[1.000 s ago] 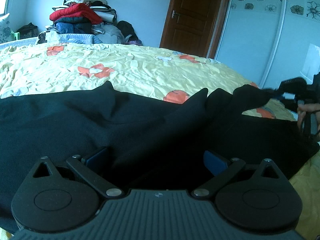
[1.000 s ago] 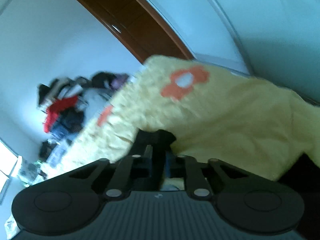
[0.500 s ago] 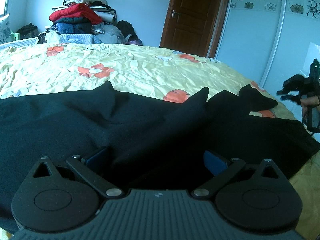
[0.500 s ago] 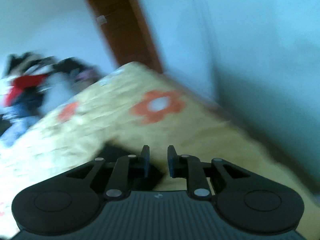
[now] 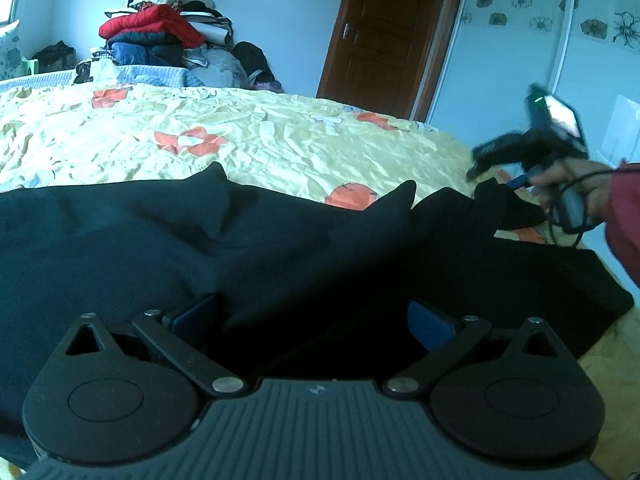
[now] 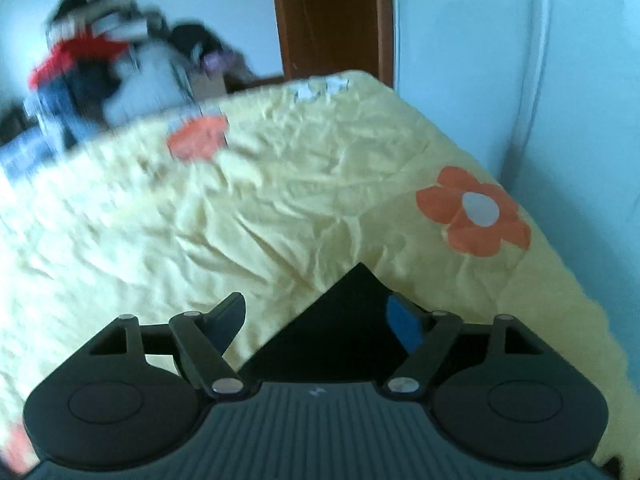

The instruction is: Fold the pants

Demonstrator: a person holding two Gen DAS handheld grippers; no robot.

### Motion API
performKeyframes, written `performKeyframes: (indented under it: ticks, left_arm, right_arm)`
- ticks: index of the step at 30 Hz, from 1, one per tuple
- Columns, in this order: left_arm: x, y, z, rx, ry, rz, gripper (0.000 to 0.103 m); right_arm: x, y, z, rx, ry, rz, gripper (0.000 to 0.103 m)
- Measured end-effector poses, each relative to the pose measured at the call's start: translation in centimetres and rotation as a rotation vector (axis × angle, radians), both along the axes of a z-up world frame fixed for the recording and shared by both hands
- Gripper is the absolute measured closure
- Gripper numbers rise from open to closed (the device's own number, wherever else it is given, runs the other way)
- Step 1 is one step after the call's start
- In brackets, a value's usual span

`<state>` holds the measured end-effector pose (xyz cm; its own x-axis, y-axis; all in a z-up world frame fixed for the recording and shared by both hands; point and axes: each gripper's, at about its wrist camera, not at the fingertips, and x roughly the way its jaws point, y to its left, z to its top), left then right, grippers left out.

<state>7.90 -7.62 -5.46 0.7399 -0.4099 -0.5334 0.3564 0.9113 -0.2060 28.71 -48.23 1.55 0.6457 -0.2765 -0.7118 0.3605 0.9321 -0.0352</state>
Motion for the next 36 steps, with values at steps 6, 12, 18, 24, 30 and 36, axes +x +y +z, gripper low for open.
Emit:
performKeyframes:
  ticks: [6,12,18,24,30,36]
  left_arm:
    - [0.2,0.6,0.0,-0.042,0.005,-0.006,0.0]
    - [0.3,0.7,0.0,-0.053,0.007,-0.007,0.0]
    - [0.0,0.2,0.3,-0.019,-0.011,-0.013,0.003]
    - [-2.4,-3.8,2.1,0.197,-0.207,-0.154,0.001]
    - [-2.1,-8.1,1.9,0.345,-0.236,-0.309,0.011]
    - [-2.1,-9.7,0.8,0.445,-0.287,-0.359,0.018]
  right_arm:
    - [-1.6,-0.1,-0.6,-0.004,-0.023,0.092,0.086]
    - [-7.5,-2.6,2.3,0.115,-0.249,0.025,0.099]
    - [-15.0,-4.5,5.7,0.181,-0.452,-0.02,0.099]
    - [-19.2,-5.2,7.3,0.228,-0.522,0.021,0.099]
    - [-19.0,-6.2,5.4,0.328,-0.478,-0.009,0.096]
    - [-15.7,-8.0,2.6,0.509,-0.428,-0.153,0.022]
